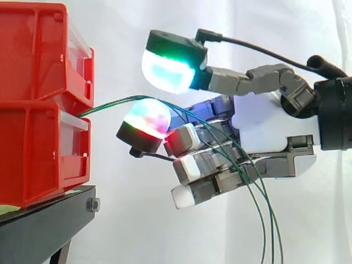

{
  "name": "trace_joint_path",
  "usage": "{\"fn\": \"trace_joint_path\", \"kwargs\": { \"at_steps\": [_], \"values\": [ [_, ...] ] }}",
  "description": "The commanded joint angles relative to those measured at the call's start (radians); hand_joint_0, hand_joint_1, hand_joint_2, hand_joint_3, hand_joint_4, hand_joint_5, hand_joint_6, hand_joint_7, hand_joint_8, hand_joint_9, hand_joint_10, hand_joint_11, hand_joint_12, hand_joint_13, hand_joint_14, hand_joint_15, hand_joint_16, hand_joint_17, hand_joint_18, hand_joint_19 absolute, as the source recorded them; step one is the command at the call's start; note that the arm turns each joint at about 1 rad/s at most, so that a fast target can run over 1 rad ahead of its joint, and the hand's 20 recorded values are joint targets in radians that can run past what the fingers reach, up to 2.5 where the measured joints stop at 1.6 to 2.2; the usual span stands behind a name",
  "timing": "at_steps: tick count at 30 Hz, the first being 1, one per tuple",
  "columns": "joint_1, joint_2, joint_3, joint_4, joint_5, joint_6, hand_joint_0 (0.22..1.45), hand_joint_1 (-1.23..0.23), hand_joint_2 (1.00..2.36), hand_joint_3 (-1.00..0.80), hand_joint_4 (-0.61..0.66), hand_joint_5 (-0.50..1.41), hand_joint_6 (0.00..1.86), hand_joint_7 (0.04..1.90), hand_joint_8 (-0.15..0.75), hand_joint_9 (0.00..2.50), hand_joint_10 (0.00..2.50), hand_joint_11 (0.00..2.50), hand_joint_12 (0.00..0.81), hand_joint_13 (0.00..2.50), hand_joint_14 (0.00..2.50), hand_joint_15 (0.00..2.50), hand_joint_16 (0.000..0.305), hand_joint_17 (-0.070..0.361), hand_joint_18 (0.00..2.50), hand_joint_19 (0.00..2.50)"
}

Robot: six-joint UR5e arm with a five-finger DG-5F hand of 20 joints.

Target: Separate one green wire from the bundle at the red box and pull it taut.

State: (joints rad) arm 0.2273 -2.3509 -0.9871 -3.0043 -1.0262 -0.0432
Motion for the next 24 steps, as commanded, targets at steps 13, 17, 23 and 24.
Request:
{"fn": "trace_joint_path", "kwargs": {
  "at_steps": [13,17,23,24],
  "values": [
    [0.004,0.025,0.001,-0.041,0.003,-0.014,0.65,-0.85,1.02,-0.20,-0.01,-0.17,0.91,1.15,0.261,1.13,0.02,1.21,0.368,1.08,0.03,0.74,0.048,0.107,0.81,0.54],
    [0.000,0.024,0.001,-0.041,0.000,-0.015,0.60,-0.79,1.00,-0.50,0.10,-0.17,0.90,1.03,0.262,1.13,0.02,1.20,0.363,1.08,0.03,0.74,0.048,0.107,0.80,0.54],
    [-0.005,0.025,0.002,-0.041,-0.002,-0.017,0.59,-0.50,1.01,-0.41,0.09,-0.15,0.87,1.08,0.265,1.21,0.02,1.19,0.371,1.10,0.03,0.75,0.049,0.110,0.81,0.58],
    [-0.005,0.025,0.002,-0.042,-0.002,-0.018,0.60,-0.50,1.01,-0.40,0.08,-0.15,0.87,1.08,0.271,1.21,0.02,1.18,0.373,1.11,0.03,0.75,0.049,0.110,0.81,0.58]
  ]
}}
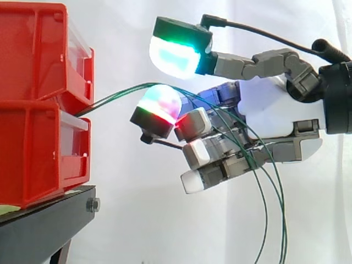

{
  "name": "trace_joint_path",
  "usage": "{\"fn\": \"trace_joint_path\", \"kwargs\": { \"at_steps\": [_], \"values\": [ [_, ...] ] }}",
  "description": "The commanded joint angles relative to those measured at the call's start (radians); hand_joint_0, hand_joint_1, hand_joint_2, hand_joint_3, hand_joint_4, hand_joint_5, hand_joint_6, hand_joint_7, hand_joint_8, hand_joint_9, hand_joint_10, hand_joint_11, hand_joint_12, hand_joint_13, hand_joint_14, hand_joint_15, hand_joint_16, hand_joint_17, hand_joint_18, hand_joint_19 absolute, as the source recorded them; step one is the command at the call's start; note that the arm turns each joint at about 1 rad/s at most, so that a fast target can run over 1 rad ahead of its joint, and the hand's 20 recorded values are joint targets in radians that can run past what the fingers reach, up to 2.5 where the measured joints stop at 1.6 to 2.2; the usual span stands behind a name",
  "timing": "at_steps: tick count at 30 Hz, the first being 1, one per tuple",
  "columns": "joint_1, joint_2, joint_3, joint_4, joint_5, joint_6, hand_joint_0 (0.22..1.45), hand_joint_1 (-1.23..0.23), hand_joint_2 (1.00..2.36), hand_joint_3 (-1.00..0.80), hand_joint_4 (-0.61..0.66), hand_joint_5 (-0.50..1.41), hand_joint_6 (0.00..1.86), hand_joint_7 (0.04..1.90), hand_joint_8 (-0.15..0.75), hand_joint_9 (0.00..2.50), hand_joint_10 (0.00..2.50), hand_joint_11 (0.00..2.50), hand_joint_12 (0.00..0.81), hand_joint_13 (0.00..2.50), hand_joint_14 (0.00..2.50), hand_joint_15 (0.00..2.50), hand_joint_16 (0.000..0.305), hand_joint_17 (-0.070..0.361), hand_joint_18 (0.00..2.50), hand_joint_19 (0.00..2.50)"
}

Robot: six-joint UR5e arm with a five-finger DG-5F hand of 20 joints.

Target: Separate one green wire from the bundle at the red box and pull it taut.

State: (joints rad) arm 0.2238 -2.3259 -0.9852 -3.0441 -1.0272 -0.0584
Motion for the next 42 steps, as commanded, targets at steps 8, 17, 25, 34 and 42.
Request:
{"fn": "trace_joint_path", "kwargs": {
  "at_steps": [8,17,25,34,42],
  "values": [
    [-0.001,0.000,0.000,-0.002,0.001,-0.008,0.60,-0.69,1.02,-0.14,0.12,-0.16,0.90,1.11,0.296,1.20,0.02,1.23,0.404,1.13,0.02,0.73,0.054,0.123,0.87,0.56],
    [-0.001,0.000,0.000,-0.002,0.001,-0.009,0.59,-0.76,1.00,-0.46,0.10,-0.18,0.91,1.03,0.269,1.17,0.02,1.25,0.371,1.07,0.03,0.74,0.050,0.112,0.81,0.57],
    [-0.003,0.007,0.002,-0.019,0.001,-0.011,0.58,-0.50,1.01,-0.29,0.11,-0.15,0.90,1.16,0.278,1.24,0.02,1.27,0.381,1.12,0.03,0.75,0.049,0.111,0.84,0.59],
    [-0.001,0.030,0.000,-0.053,0.006,-0.031,0.62,-0.74,1.02,-0.09,0.05,-0.18,0.93,1.08,0.292,1.10,0.02,1.22,0.402,1.00,0.03,0.71,0.052,0.118,0.81,0.53],
    [-0.003,0.031,0.003,-0.047,0.004,-0.046,0.57,-0.68,1.00,-0.50,0.10,-0.15,0.91,1.11,0.266,1.13,0.02,1.19,0.385,0.94,0.03,0.69,0.048,0.108,0.74,0.53]
  ]
}}
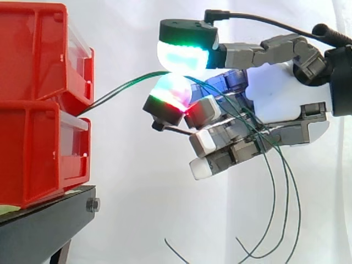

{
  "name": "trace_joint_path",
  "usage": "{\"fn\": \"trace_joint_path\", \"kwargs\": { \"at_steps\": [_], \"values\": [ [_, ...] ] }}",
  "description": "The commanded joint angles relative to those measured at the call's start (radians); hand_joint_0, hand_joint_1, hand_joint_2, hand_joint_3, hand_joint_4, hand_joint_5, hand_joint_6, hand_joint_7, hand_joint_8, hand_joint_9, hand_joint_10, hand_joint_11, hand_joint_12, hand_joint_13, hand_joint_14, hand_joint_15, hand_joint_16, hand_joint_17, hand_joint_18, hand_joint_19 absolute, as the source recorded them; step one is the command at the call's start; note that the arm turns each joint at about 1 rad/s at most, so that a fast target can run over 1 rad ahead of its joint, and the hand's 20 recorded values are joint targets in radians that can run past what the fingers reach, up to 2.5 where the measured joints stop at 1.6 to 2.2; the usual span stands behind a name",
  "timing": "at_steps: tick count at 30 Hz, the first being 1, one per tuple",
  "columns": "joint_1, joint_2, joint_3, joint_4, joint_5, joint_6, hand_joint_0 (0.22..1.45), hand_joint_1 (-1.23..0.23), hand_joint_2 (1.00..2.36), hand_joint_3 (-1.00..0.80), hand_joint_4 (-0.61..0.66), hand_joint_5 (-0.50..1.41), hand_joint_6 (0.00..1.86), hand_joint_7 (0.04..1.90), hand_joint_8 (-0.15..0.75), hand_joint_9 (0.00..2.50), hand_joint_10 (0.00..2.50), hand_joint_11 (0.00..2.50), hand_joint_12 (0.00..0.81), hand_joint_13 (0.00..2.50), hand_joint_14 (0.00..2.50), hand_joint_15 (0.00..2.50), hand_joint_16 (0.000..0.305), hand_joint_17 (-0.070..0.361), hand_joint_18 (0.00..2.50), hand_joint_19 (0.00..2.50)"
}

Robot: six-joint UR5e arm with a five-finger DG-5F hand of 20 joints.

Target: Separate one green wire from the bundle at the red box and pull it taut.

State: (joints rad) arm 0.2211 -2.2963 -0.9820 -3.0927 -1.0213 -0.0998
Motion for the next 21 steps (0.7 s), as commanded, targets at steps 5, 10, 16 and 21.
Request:
{"fn": "trace_joint_path", "kwargs": {
  "at_steps": [5,10,16,21],
  "values": [
    [0.001,0.006,0.006,-0.003,0.001,-0.006,0.54,-0.45,1.00,-0.50,0.11,-0.13,0.89,1.15,0.273,1.20,0.02,1.19,0.386,0.96,0.02,0.68,0.048,0.107,0.75,0.54],
    [0.003,0.008,0.014,-0.023,0.001,-0.009,0.60,-0.45,1.01,-0.40,0.09,-0.13,0.89,1.18,0.263,1.18,0.02,1.18,0.380,0.96,0.03,0.70,0.046,0.103,0.74,0.56],
    [0.004,0.008,0.014,-0.029,0.003,-0.009,0.58,-0.62,1.02,-0.20,0.11,-0.14,0.89,1.16,0.286,1.04,0.02,1.15,0.407,0.89,0.02,0.67,0.050,0.112,0.72,0.54],
    [0.003,0.008,0.014,-0.027,0.004,-0.011,0.61,-0.76,1.02,-0.13,0.09,-0.15,0.91,1.15,0.284,1.00,0.02,1.16,0.409,0.84,0.02,0.66,0.051,0.114,0.70,0.53]
  ]
}}
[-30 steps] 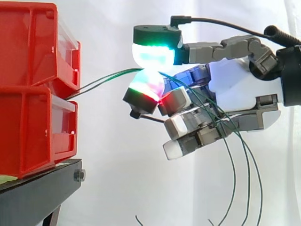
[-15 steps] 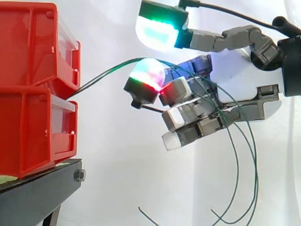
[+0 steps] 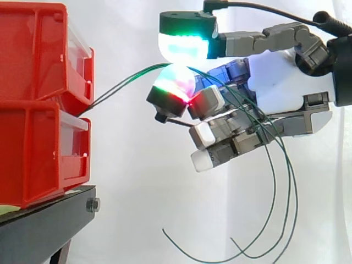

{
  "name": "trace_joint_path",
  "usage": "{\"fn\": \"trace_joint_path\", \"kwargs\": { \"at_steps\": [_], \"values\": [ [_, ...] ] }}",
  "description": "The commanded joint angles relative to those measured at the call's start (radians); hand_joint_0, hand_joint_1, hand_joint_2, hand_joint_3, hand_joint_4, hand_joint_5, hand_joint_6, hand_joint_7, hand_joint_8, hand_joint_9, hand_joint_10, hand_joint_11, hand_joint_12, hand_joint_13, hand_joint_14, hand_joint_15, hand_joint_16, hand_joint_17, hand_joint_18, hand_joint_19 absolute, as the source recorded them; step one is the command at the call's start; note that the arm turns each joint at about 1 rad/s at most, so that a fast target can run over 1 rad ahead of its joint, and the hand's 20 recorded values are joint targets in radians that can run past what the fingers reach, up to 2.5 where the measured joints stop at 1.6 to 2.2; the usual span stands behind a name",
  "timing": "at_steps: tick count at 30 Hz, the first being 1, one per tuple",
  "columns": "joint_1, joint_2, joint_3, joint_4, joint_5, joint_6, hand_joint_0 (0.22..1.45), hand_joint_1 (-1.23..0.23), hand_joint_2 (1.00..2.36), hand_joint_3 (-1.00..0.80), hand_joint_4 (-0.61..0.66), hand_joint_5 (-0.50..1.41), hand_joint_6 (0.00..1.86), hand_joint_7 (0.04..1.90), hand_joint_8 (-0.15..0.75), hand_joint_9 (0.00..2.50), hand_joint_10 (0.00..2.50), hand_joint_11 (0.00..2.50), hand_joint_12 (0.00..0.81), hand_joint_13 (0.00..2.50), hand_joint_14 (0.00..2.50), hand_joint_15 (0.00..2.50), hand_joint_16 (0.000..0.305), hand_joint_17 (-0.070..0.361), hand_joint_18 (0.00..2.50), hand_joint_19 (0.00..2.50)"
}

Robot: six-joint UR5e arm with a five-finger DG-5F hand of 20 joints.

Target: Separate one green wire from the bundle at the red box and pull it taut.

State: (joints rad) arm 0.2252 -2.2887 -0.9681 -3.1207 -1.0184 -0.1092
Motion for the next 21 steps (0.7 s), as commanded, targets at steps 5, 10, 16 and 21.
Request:
{"fn": "trace_joint_path", "kwargs": {
  "at_steps": [5,10,16,21],
  "values": [
    [-0.004,0.000,0.000,0.001,0.004,-0.004,0.63,-0.84,1.02,-0.18,0.03,-0.16,0.91,1.13,0.268,0.95,0.02,1.15,0.388,0.78,0.02,0.64,0.048,0.107,0.64,0.52],
    [-0.006,0.000,0.000,-0.001,0.004,-0.004,0.66,-0.87,1.00,-0.49,0.09,-0.16,0.91,1.09,0.258,0.95,0.02,1.14,0.377,0.78,0.02,0.63,0.047,0.105,0.64,0.51],
    [-0.006,0.000,0.000,-0.001,0.004,-0.004,0.52,-0.57,1.00,-0.50,0.12,-0.15,0.90,1.10,0.286,1.05,0.02,1.15,0.400,0.86,0.02,0.63,0.049,0.111,0.69,0.52],
    [-0.007,0.000,0.000,-0.001,0.004,-0.004,0.58,-0.36,1.00,-0.50,0.11,-0.14,0.89,1.15,0.269,1.09,0.02,1.18,0.384,0.88,0.02,0.65,0.047,0.106,0.69,0.56]
  ]
}}
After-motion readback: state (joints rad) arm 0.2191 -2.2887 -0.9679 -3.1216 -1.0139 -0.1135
